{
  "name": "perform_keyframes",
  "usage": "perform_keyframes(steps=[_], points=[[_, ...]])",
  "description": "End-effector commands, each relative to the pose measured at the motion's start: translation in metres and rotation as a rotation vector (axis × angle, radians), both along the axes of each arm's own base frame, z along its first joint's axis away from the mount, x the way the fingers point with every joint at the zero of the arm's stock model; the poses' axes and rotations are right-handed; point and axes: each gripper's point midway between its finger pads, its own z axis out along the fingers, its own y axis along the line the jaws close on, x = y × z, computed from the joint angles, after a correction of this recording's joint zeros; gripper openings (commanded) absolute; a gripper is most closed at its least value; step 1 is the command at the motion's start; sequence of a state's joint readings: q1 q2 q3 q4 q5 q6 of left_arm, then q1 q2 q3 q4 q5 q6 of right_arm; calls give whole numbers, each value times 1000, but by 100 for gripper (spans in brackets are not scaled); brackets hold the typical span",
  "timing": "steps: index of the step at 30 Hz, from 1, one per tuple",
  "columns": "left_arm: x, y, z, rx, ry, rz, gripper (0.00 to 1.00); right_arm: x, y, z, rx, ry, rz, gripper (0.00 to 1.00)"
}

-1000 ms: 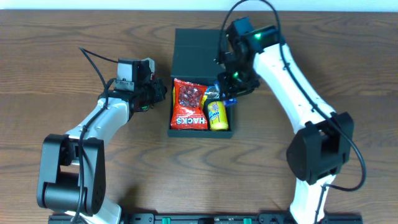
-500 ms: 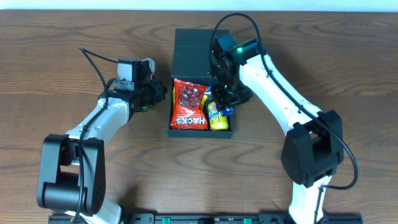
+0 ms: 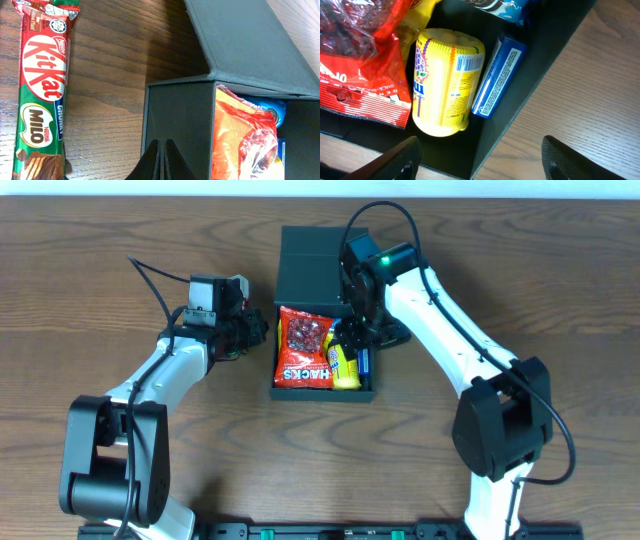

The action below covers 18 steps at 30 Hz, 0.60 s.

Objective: Pack container

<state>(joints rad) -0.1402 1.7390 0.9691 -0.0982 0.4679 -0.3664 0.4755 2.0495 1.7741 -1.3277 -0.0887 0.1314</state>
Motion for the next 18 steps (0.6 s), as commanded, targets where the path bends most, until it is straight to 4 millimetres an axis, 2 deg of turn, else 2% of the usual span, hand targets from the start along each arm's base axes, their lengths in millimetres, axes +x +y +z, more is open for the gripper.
perform_keyframes(steps=[1,3,5,7,12,18], points=[[5,-1,12,-2,-32,-2,6,-2,0,0,-16,-1,-5,74],[5,-1,12,-2,-32,-2,6,-2,0,0,-15,-2,-4,72],[5,-1,12,-3,-32,-3,6,-1,1,0,-12,-8,-4,54],[5,0,12,-2,-33,-2,6,1,1,0,-10,-14,-5,44],[15,20,15,35,-61,56,6,8,-1,0,0,-31,-33,43],[30,79,13,323,-134,182,6,18,-7,0,10,-51,-59,47]])
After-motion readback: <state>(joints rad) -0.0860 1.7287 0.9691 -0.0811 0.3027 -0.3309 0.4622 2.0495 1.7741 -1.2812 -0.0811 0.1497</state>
